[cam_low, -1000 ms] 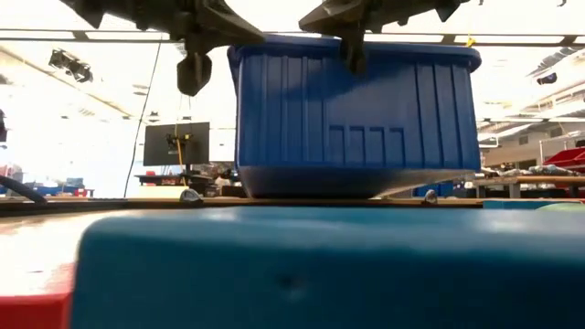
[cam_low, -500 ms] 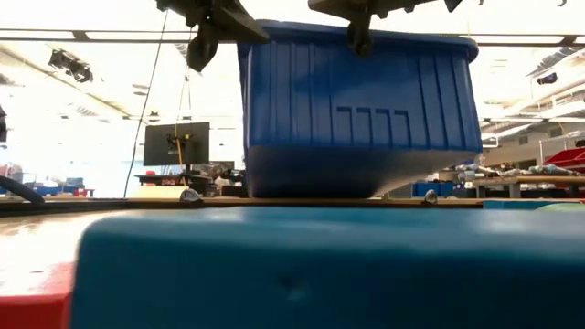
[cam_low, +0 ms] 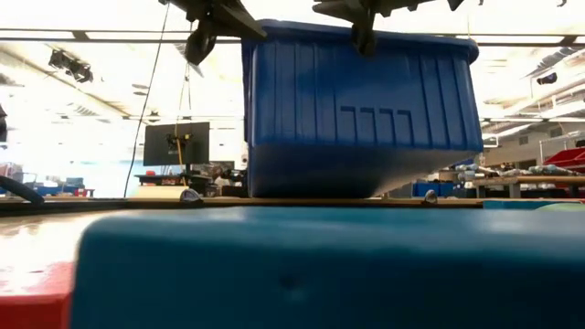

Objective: Sort Items/Unsort Items

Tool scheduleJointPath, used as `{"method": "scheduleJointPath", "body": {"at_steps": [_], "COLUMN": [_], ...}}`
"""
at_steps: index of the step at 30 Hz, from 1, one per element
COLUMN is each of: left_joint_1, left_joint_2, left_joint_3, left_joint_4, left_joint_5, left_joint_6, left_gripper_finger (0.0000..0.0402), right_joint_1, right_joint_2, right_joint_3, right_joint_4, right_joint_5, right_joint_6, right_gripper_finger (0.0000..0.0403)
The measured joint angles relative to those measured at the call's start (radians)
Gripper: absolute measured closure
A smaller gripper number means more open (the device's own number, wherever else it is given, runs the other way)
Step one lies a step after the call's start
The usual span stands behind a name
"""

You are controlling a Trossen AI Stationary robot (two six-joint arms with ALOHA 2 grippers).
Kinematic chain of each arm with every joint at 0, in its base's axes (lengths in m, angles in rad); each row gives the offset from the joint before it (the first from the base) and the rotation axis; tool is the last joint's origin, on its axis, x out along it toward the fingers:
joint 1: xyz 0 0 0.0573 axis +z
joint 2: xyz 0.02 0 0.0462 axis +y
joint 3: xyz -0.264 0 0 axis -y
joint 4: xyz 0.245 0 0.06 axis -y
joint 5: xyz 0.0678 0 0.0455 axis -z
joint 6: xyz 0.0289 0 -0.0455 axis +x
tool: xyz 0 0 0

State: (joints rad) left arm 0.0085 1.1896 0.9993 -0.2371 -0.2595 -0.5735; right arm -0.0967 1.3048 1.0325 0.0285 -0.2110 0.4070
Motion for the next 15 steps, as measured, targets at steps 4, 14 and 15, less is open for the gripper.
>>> {"method": "scheduleJointPath", "body": {"at_steps": [4,14,15], "left_joint_1": [0.012,0.029,0.03], "left_joint_2": [0.0,0.0,0.0], "left_joint_3": [0.031,0.048,0.048], "left_joint_4": [-0.092,-0.125,-0.134], "left_joint_5": [0.013,0.119,0.124], "left_joint_6": [-0.004,0.072,0.076], "left_gripper_finger": [0.0401,0.0401,0.0401], "right_joint_1": [0.0,0.015,0.015], "right_joint_2": [0.0,-0.001,-0.002], "right_joint_3": [0.0,0.212,0.24], "right_joint_4": [-0.006,-0.229,-0.266], "right_joint_5": [-0.008,0.013,0.013], "right_joint_6": [0.012,-0.078,-0.076], "right_gripper_finger": [0.0324,0.0315,0.0315]}}
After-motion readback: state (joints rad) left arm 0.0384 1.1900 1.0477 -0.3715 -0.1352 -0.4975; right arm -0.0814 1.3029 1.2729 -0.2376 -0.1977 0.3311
